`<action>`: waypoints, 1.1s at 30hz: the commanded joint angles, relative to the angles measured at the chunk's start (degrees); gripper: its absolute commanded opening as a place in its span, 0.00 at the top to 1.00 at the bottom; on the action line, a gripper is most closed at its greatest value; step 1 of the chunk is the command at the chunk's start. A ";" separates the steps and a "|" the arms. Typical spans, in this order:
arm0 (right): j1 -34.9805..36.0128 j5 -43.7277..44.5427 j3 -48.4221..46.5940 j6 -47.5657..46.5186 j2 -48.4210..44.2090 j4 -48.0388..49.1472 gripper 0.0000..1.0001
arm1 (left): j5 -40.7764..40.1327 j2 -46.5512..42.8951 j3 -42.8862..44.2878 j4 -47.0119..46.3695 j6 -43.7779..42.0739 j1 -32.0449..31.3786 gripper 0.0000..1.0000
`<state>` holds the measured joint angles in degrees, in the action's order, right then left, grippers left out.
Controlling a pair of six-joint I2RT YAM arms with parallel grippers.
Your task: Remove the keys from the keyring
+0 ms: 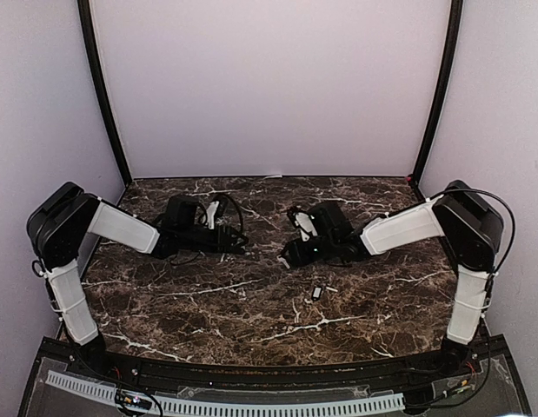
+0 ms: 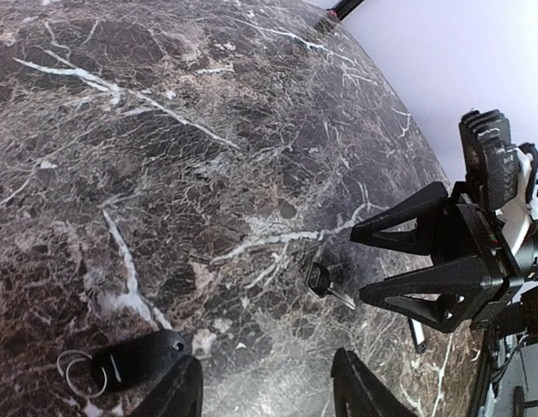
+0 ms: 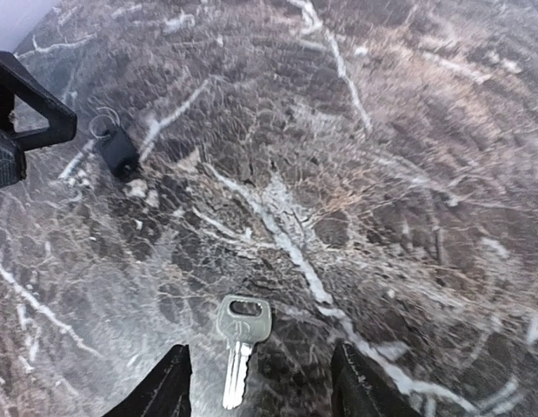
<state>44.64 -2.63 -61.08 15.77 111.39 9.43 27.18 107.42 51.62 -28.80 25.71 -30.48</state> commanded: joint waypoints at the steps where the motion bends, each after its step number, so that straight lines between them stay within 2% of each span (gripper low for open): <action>1: -0.35 2.11 3.05 0.53 -9.00 3.59 0.42 | -1.46 -8.86 -4.42 -4.50 -2.87 0.09 0.41; 4: -0.43 2.66 6.14 0.15 -14.53 2.82 0.42 | -2.46 -14.32 -8.56 -6.20 -3.33 -0.52 0.40; 8: -0.52 4.86 9.43 1.64 -19.25 -4.36 0.43 | -6.52 -21.24 -14.37 -6.59 -4.58 -2.90 0.40; 13: -0.52 2.92 15.69 5.77 -24.46 -7.02 0.47 | -11.87 -26.01 -18.50 -6.11 -4.57 -9.56 0.40; 17: -0.37 -2.93 18.72 9.60 -24.14 -5.52 0.55 | -14.16 -26.10 -18.80 -5.92 -1.73 -13.01 0.45; 20: -0.18 -3.67 21.52 11.99 -24.16 -2.49 0.57 | -12.54 -25.58 -21.08 -11.47 1.50 -13.88 0.47; 28: -0.04 -1.85 24.09 13.27 -22.09 -1.37 0.55 | -14.07 -22.13 -20.90 -14.01 4.08 -16.73 0.48; 33: 0.35 -1.40 25.99 13.66 -21.82 -0.44 0.49 | -13.73 -20.36 -20.46 -14.87 5.10 -17.79 0.48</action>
<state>44.51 -4.62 -36.88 28.62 88.84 6.07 13.91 86.41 30.89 -41.08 29.39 -47.57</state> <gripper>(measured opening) 0.496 0.519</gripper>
